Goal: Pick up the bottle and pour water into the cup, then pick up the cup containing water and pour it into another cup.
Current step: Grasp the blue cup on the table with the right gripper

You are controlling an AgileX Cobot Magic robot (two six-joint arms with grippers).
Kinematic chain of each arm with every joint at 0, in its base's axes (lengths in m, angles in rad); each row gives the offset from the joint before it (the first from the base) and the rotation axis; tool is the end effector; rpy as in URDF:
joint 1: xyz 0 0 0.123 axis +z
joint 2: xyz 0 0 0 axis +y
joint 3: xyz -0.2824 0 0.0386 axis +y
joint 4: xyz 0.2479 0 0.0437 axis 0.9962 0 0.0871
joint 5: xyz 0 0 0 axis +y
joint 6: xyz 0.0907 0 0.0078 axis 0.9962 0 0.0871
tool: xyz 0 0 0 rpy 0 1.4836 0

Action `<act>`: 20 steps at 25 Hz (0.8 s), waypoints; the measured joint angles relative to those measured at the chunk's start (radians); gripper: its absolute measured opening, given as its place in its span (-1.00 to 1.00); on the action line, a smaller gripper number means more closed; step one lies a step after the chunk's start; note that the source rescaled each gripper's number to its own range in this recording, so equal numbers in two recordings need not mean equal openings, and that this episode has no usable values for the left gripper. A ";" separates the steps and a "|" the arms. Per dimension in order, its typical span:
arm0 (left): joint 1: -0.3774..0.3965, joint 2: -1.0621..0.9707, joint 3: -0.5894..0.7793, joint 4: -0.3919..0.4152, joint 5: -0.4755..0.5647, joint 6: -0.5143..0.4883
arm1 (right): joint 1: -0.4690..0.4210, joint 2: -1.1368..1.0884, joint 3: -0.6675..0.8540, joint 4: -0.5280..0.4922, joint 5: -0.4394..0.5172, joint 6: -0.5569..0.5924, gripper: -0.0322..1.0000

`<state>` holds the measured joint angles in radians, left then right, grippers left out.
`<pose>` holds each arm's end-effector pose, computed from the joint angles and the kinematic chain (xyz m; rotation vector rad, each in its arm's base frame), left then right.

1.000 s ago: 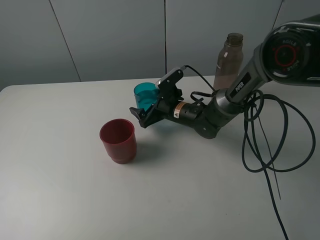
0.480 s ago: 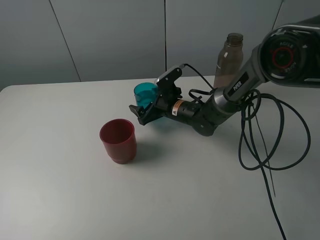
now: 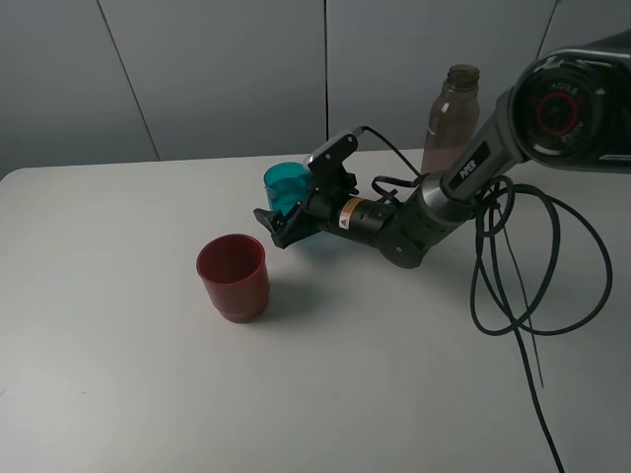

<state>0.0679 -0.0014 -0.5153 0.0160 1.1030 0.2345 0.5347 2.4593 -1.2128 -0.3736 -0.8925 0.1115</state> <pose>-0.0087 0.0007 0.2780 0.1714 2.0691 0.2047 0.3716 0.2501 0.0240 -0.8053 1.7169 0.5471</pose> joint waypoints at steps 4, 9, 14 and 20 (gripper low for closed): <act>0.000 0.000 0.000 0.000 0.000 0.000 | 0.000 0.002 0.000 -0.004 0.000 0.000 0.99; 0.000 0.000 0.000 0.000 0.000 0.000 | 0.000 0.010 0.000 -0.033 0.000 0.000 0.99; 0.000 0.000 0.000 0.000 0.000 0.000 | 0.000 0.028 -0.040 -0.034 0.005 0.027 0.99; 0.000 0.000 0.000 0.000 0.000 0.000 | 0.007 0.050 -0.063 -0.040 0.008 0.045 0.99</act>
<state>0.0679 -0.0014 -0.5153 0.0160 1.1030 0.2345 0.5414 2.5095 -1.2756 -0.4132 -0.8847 0.1565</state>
